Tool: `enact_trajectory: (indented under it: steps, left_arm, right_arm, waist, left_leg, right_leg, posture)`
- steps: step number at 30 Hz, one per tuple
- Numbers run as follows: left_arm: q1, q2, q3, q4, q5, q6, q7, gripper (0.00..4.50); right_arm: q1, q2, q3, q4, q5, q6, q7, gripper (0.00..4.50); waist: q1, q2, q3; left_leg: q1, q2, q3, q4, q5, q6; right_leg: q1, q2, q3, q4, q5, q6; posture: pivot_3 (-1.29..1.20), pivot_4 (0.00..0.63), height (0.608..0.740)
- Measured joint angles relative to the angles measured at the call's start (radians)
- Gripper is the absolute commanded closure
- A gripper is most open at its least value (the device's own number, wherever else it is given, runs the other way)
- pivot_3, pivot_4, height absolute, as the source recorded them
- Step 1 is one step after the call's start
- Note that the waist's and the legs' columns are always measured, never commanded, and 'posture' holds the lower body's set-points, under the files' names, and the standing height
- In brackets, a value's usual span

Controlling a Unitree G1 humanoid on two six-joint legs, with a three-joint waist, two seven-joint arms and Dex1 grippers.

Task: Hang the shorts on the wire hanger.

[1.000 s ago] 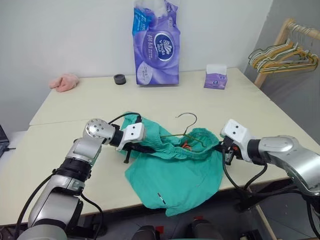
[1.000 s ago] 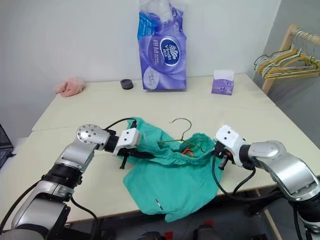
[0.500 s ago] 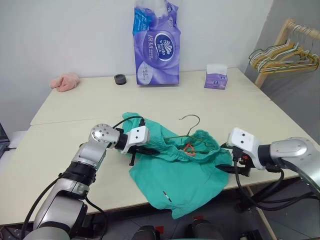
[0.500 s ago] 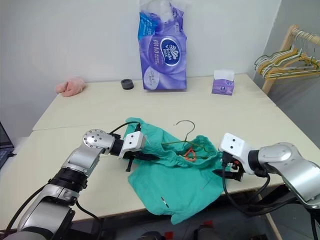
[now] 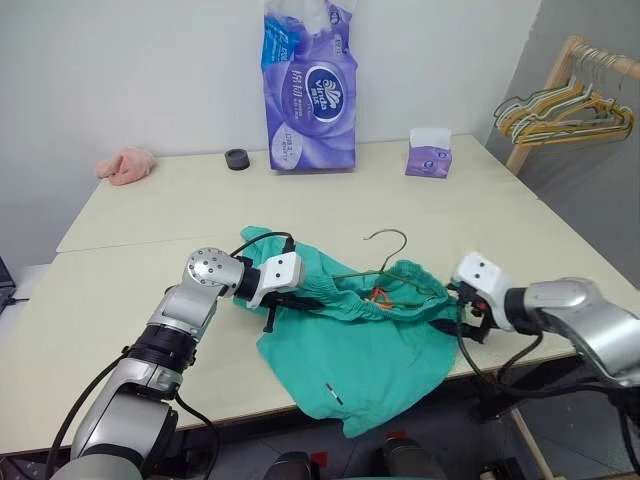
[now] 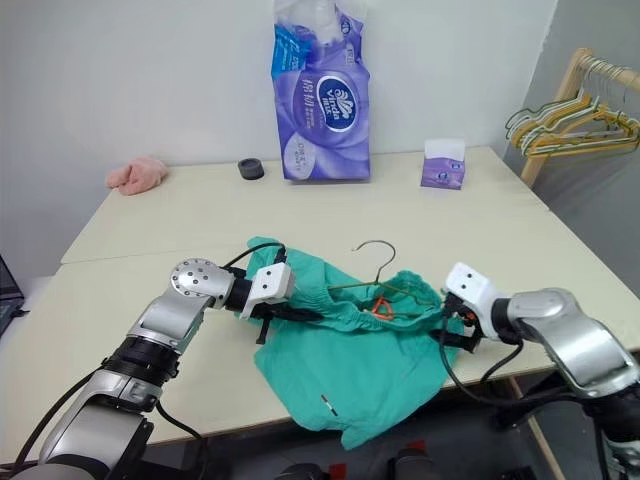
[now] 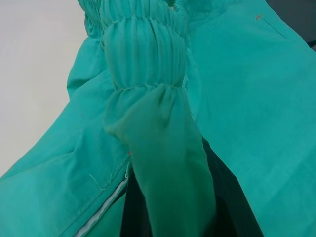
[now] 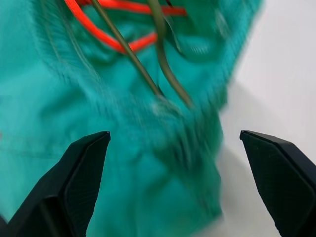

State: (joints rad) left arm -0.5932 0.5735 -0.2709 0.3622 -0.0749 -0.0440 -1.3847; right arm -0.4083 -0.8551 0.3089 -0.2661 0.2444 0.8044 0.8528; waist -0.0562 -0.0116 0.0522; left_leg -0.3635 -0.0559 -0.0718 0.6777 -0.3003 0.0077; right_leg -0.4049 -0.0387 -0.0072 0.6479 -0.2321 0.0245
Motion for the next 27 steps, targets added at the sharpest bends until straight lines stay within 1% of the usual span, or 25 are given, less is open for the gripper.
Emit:
enact_trajectory:
  steps: [5, 7, 8, 10, 15, 19, 20, 25, 27]
  left_arm:
    - [0.0, 0.0, 0.0, -0.001, 0.0, 0.006, 0.0, 4.49]
    - [0.0, -0.001, 0.0, -0.001, 0.0, 0.014, 0.0, 4.49]
    - [0.0, -0.001, 0.0, -0.002, 0.0, 0.015, 0.0, 4.49]
    - [0.0, -0.002, 0.0, -0.004, -0.003, 0.017, 0.0, 4.49]
    - [0.0, -0.008, 0.0, -0.018, -0.005, 0.021, -0.001, 4.49]
    - [0.001, -0.009, 0.0, -0.022, -0.007, 0.026, -0.003, 4.49]
    - [0.001, -0.009, 0.003, -0.023, -0.007, 0.029, 0.0, 4.49]
    - [0.001, -0.011, 0.006, -0.028, -0.011, 0.051, 0.001, 4.49]
    - [0.002, -0.019, 0.013, -0.037, -0.026, 0.087, 0.002, 3.77]
  right_arm:
    - [-0.052, 0.034, 0.092, 0.106, -0.072, -0.063, 0.047, 0.0]
    - [-0.067, 0.041, 0.116, 0.128, -0.091, -0.08, 0.072, 0.38]
    - [-0.075, 0.042, 0.122, 0.135, -0.102, -0.087, 0.085, 0.61]
    - [-0.082, 0.041, 0.125, 0.137, -0.112, -0.097, 0.106, 1.26]
    - [-0.08, 0.038, 0.125, 0.123, -0.13, -0.099, 0.133, 3.07]
    - [-0.076, 0.038, 0.124, 0.107, -0.141, -0.094, 0.142, 4.37]
    - [-0.073, 0.036, 0.125, 0.099, -0.143, -0.093, 0.152, 4.5]
    - [-0.068, 0.033, 0.124, 0.081, -0.146, -0.076, 0.161, 4.5]
    - [-0.068, 0.029, 0.122, 0.073, -0.147, -0.071, 0.167, 4.5]
  waist:
    - [0.005, 0.0, 0.0]
    - [0.004, 0.0, 0.0]
    - [0.003, 0.0, 0.0]
    - [0.002, 0.0, 0.0]
    - [0.002, 0.0, 0.0]
    - [0.002, 0.0, 0.0]
    - [0.002, 0.0, 0.0]
    - [0.002, 0.0, 0.0]
    - [0.001, 0.0, 0.0]
  left_leg:
    - [0.0, -0.001, 0.0, 0.0, 0.0, 0.0]
    - [0.0, -0.001, 0.0, 0.0, 0.0, 0.0]
    - [0.0, -0.001, 0.0, 0.0, 0.0, 0.0]
    - [0.0, -0.001, 0.0, 0.0, 0.0, 0.0]
    - [0.0, -0.001, 0.0, 0.0, 0.0, 0.0]
    - [0.0, -0.001, 0.0, 0.0, 0.0, 0.0]
    - [0.0, -0.001, -0.001, 0.0, 0.0, 0.0]
    - [0.0, -0.001, 0.0, 0.0, 0.0, 0.0]
    - [0.0, -0.001, 0.0, 0.0, 0.0, 0.0]
  right_leg:
    - [0.0, 0.0, 0.0, 0.0, 0.0, 0.0]
    - [0.0, 0.0, 0.0, 0.0, 0.0, 0.0]
    - [0.0, 0.0, 0.0, 0.0, 0.0, 0.0]
    - [0.0, 0.0, 0.0, 0.0, 0.0, 0.0]
    - [0.0, 0.0, 0.0, 0.0, 0.0, 0.0]
    - [0.0, 0.0, 0.0, 0.0, 0.0, 0.0]
    - [0.0, 0.0, 0.0, 0.0, 0.0, 0.0]
    - [0.0, -0.001, 0.0, 0.0, 0.0, 0.0]
    - [0.0, -0.001, 0.0, 0.001, 0.0, 0.0]
  posture:
    - [-0.13, 0.013, 0.74]
    - [-0.13, 0.013, 0.74]
    - [-0.13, 0.013, 0.74]
    - [-0.13, 0.013, 0.74]
    - [-0.13, 0.011, 0.74]
    - [-0.13, 0.01, 0.74]
    - [-0.13, 0.01, 0.74]
    - [-0.13, 0.01, 0.74]
    - [-0.13, 0.01, 0.74]
